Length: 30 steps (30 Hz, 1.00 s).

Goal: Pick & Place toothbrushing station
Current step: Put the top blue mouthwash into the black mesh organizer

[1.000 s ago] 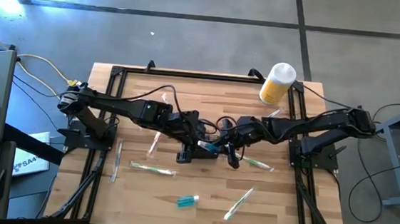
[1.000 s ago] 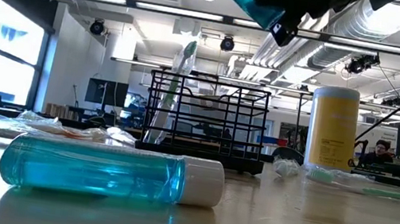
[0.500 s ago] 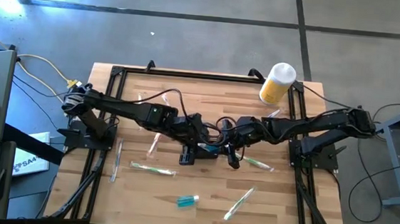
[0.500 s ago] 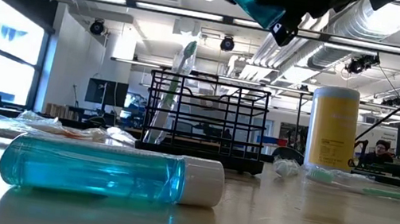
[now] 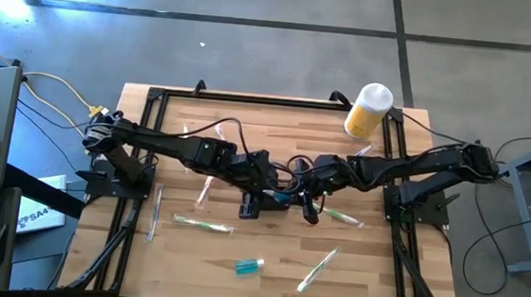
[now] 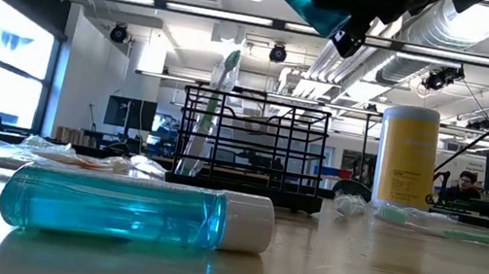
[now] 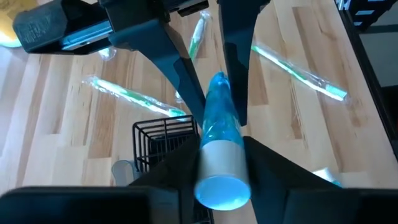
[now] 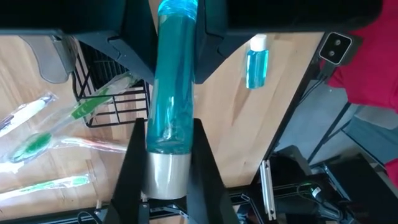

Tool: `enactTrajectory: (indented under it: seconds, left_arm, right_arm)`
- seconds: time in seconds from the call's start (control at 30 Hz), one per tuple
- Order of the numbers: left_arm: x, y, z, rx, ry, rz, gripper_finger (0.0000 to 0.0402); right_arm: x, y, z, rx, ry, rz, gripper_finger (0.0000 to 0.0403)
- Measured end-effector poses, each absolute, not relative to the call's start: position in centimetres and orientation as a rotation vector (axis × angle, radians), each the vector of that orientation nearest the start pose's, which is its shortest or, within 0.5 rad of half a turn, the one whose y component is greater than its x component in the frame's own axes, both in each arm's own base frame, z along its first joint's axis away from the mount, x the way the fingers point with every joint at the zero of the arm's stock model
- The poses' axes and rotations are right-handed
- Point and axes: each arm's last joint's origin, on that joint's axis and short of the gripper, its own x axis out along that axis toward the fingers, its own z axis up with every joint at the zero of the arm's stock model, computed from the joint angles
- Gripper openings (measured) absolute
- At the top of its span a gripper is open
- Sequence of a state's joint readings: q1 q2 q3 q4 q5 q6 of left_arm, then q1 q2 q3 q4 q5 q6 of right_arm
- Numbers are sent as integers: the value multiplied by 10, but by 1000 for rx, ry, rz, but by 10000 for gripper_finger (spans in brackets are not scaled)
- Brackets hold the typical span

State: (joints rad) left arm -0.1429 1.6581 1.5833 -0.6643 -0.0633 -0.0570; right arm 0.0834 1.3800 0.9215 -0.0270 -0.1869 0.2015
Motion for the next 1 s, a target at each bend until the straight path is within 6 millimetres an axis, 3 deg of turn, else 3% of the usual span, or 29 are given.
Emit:
enactTrajectory:
  seconds: [0.37, 0.77, 1.0]
  left_arm:
    - [360, -50, 343, 23, 732, -55, 87]
    - [353, -50, 340, -30, 828, -58, 87]
    - [343, -49, 365, 4, 872, -71, 87]
  right_arm:
    - [300, 30, 263, 202, 515, 214, 92]
    - [284, 25, 268, 163, 569, 58, 255]
    - [270, 24, 268, 196, 663, 62, 303]
